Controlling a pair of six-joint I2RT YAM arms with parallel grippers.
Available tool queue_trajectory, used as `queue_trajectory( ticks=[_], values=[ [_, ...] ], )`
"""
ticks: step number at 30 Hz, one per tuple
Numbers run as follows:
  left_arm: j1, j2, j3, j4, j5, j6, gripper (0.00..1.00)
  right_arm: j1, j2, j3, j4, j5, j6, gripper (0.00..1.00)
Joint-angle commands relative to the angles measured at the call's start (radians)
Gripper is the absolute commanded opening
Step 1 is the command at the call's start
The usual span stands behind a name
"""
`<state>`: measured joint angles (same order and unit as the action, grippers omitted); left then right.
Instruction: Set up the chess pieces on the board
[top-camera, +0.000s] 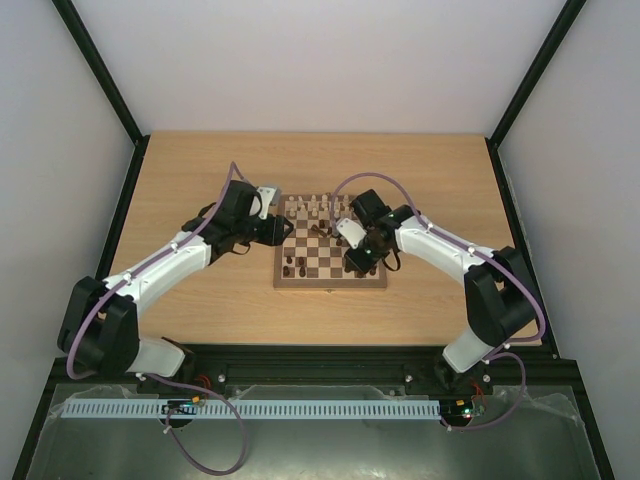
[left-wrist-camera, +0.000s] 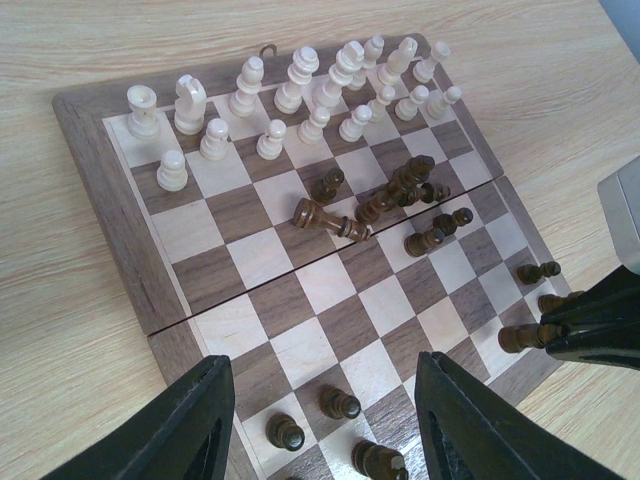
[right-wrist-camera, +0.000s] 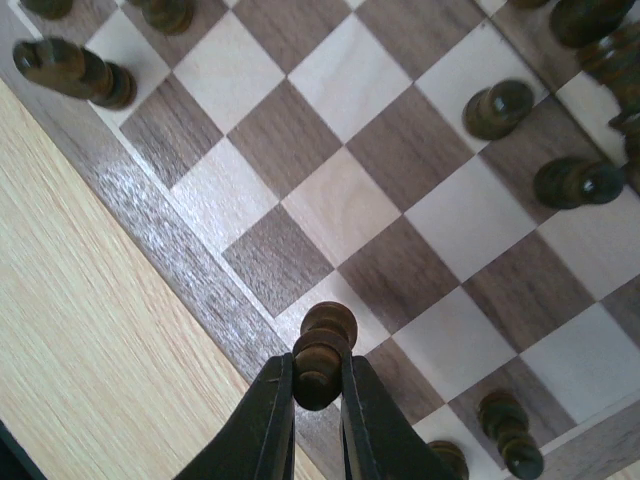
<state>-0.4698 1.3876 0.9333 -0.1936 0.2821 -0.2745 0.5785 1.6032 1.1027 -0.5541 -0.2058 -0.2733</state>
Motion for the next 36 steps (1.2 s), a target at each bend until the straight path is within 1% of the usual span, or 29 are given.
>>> queue_trajectory(
  ticks=[1, 23, 25, 29, 34, 36],
  values=[
    [0.011, 0.009, 0.009, 0.003, 0.018, 0.001, 0.51, 0.019, -0.017, -0.023, -0.036, -0.024, -0.016, 0.1],
    [0.013, 0.02, 0.012, 0.001, 0.027, 0.001, 0.51, 0.034, 0.02, -0.039, -0.003, 0.011, -0.005, 0.13],
    [0.013, 0.02, 0.011, 0.001, 0.03, 0.001, 0.51, 0.034, 0.024, -0.039, 0.001, 0.011, -0.004, 0.15],
    [0.013, 0.02, 0.012, 0.0, 0.031, 0.001, 0.51, 0.034, 0.029, -0.039, 0.003, 0.014, -0.004, 0.16],
    [0.013, 0.018, 0.012, -0.001, 0.031, 0.003, 0.51, 0.033, 0.028, -0.032, -0.003, 0.011, -0.003, 0.21],
    [0.013, 0.019, 0.013, -0.003, 0.031, 0.004, 0.51, 0.034, 0.028, -0.014, -0.019, 0.01, -0.004, 0.25]
  ],
)
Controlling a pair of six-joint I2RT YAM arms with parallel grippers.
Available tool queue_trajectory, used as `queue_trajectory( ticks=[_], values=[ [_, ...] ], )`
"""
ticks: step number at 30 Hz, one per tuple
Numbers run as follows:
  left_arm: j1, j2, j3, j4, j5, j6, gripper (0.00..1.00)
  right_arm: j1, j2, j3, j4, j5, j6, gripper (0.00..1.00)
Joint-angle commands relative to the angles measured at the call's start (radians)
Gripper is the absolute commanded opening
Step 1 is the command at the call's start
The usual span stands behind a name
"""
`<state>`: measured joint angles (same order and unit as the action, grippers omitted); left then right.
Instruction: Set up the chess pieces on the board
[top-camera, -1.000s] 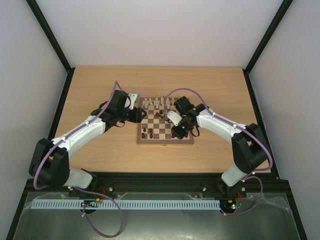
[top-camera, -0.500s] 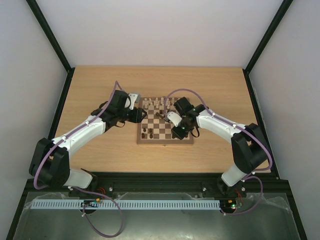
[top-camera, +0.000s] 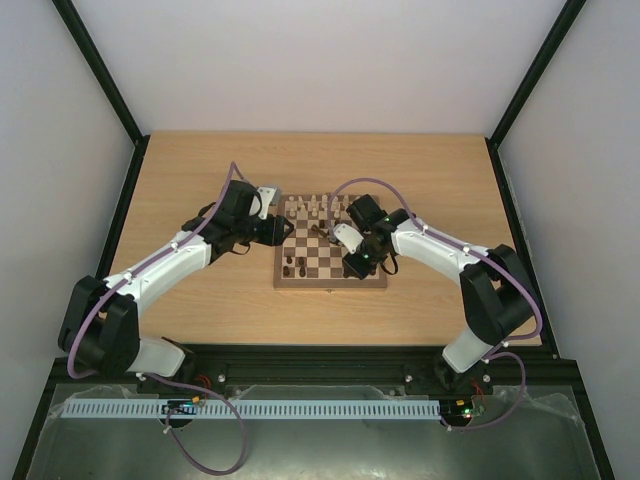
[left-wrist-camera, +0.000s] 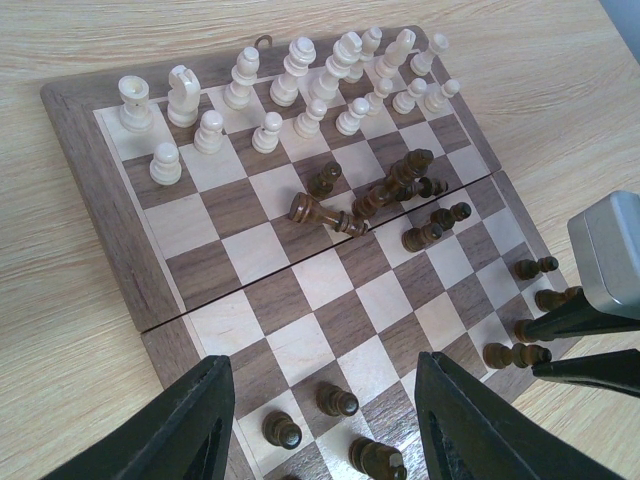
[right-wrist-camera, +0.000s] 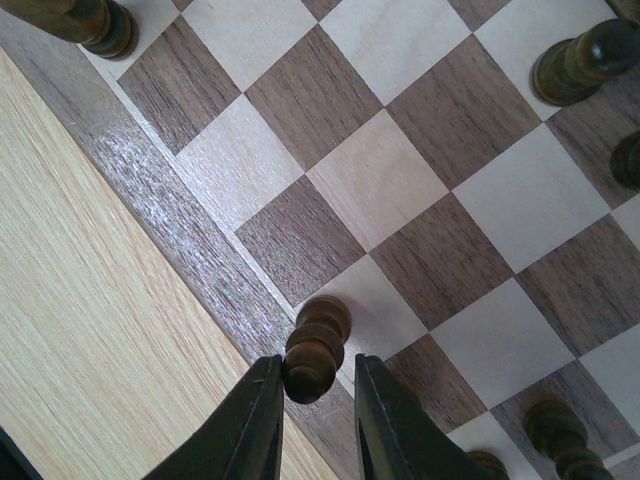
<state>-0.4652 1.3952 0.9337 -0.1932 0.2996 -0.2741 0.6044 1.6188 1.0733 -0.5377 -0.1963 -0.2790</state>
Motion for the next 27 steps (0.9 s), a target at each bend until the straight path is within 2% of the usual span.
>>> queue_trajectory(
  ticks=[1, 9, 16, 27],
  values=[
    [0.008, 0.01, 0.012, -0.003, 0.012, 0.004, 0.51, 0.008, 0.011, 0.032, -0.05, 0.002, 0.001, 0.27],
    [0.008, 0.008, 0.018, -0.019, 0.013, 0.014, 0.51, 0.008, 0.0, 0.18, -0.117, 0.007, 0.012, 0.31],
    [0.003, -0.046, 0.03, -0.084, 0.01, 0.023, 0.52, 0.008, 0.088, 0.234, -0.084, 0.084, 0.042, 0.28],
    [-0.003, -0.132, -0.073, -0.011, 0.012, 0.07, 0.51, 0.006, 0.25, 0.314, -0.046, 0.207, 0.072, 0.27]
  ],
)
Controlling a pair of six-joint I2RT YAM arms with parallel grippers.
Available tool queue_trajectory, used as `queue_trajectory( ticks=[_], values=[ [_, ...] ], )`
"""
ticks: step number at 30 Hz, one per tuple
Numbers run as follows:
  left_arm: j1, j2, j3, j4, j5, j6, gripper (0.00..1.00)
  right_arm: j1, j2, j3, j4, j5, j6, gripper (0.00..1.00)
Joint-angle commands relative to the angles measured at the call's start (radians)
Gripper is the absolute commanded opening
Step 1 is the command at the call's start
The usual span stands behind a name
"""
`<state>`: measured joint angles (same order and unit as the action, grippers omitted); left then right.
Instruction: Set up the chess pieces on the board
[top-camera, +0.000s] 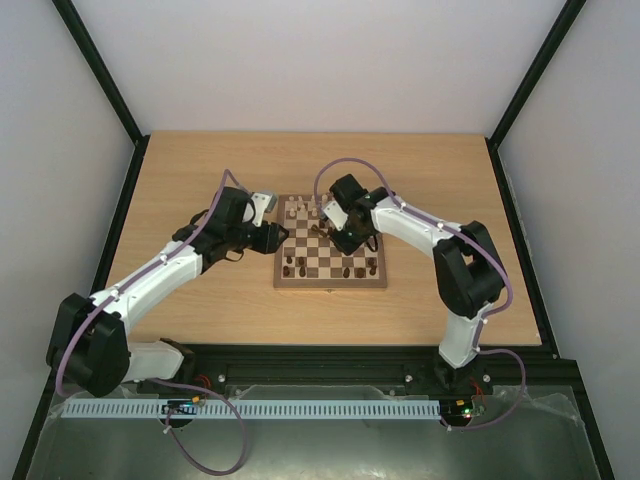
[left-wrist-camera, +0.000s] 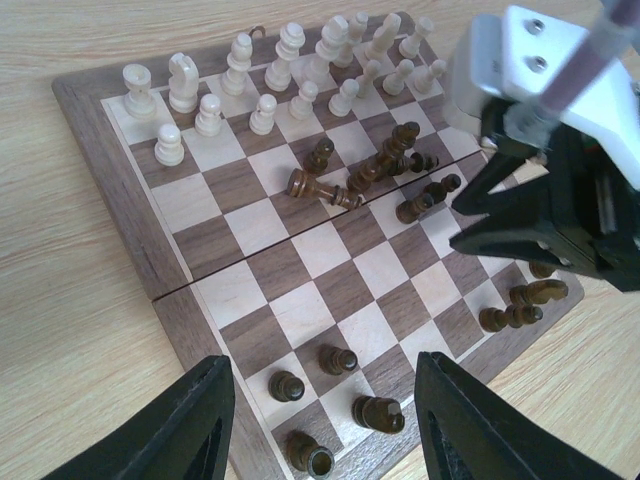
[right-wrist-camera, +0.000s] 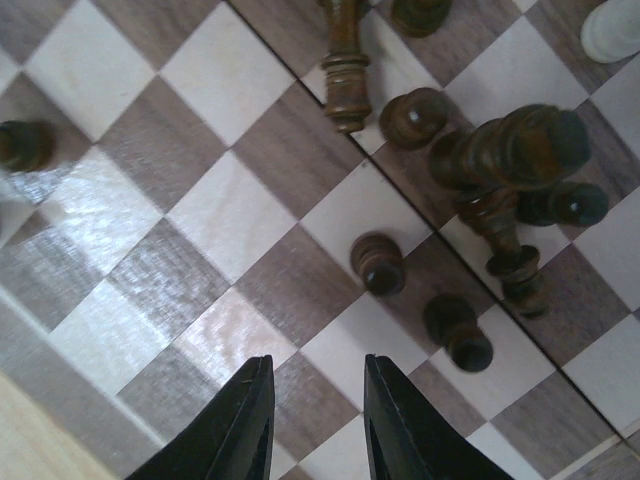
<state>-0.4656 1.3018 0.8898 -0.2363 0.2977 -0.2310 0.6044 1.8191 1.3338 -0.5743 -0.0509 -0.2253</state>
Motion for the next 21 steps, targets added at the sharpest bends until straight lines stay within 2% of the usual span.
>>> queue_trajectory(
  ticks=[1, 11, 21],
  values=[
    [-0.003, -0.04, -0.028, 0.031, 0.01, 0.028, 0.51, 0.006, 0.059, 0.061, -0.008, 0.061, 0.018, 0.27],
    [-0.003, -0.027, -0.019, 0.022, 0.01, 0.031, 0.52, 0.006, 0.129, 0.109, -0.002, 0.081, 0.022, 0.27],
    [-0.003, -0.021, -0.017, 0.02, 0.01, 0.029, 0.52, 0.006, 0.151, 0.113, 0.005, 0.071, 0.019, 0.14]
  ],
)
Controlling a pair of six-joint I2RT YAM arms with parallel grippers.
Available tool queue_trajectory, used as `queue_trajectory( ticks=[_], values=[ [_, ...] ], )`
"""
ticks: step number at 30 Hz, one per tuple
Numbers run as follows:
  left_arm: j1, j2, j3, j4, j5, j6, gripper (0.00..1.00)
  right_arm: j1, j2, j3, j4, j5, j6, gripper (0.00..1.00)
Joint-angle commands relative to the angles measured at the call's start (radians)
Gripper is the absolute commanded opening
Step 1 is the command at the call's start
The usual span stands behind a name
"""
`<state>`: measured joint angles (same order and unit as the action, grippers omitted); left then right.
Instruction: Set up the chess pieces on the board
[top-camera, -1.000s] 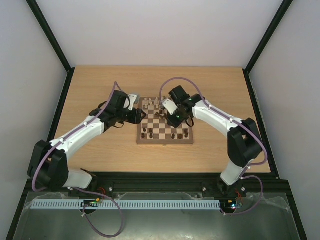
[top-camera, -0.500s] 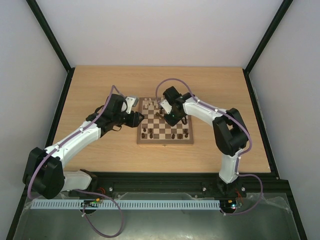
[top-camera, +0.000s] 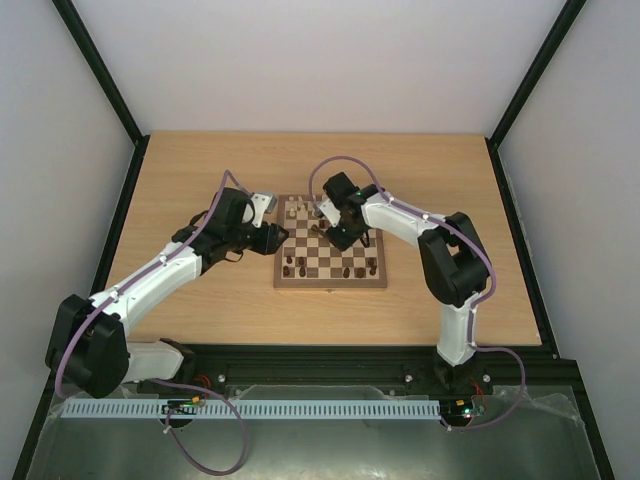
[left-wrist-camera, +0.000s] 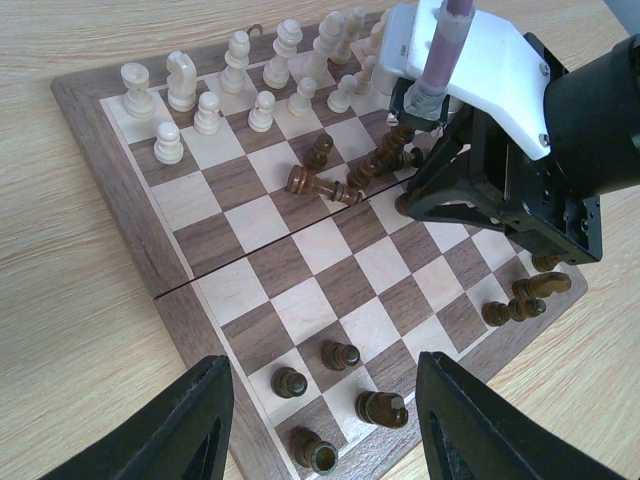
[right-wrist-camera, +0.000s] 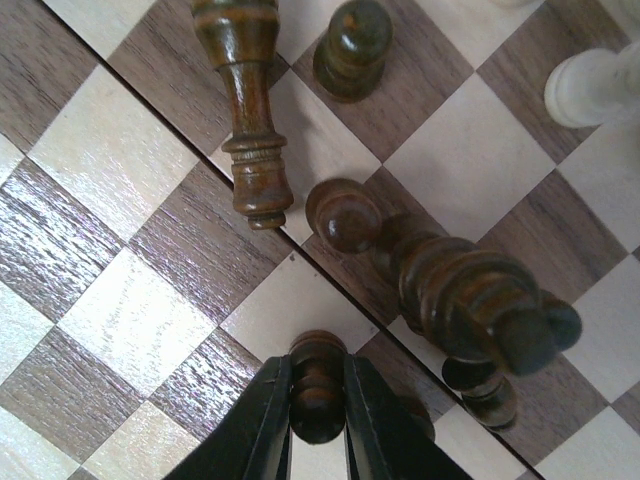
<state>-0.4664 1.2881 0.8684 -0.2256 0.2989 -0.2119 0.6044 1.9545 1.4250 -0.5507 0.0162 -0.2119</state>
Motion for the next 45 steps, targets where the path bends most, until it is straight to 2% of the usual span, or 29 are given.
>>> queue_trajectory(
  ticks=[1, 5, 16, 28, 45],
  values=[
    [-0.002, -0.006, 0.004, 0.009, 0.009, 0.01, 0.52, 0.006, 0.013, 0.022, -0.018, -0.004, 0.006, 0.12],
    [-0.003, -0.008, 0.004, 0.008, 0.004, 0.012, 0.51, 0.007, -0.011, 0.02, -0.029, -0.067, -0.008, 0.06],
    [-0.002, -0.014, 0.004, 0.008, -0.018, 0.009, 0.51, 0.023, -0.066, -0.012, -0.063, -0.241, -0.053, 0.06],
    [-0.002, -0.021, 0.004, 0.009, -0.026, 0.009, 0.51, 0.099, -0.043, -0.003, -0.068, -0.209, -0.072, 0.06],
    [-0.001, -0.04, 0.002, 0.014, -0.036, 0.008, 0.51, 0.13, 0.018, 0.023, -0.07, -0.195, -0.068, 0.07]
  ],
)
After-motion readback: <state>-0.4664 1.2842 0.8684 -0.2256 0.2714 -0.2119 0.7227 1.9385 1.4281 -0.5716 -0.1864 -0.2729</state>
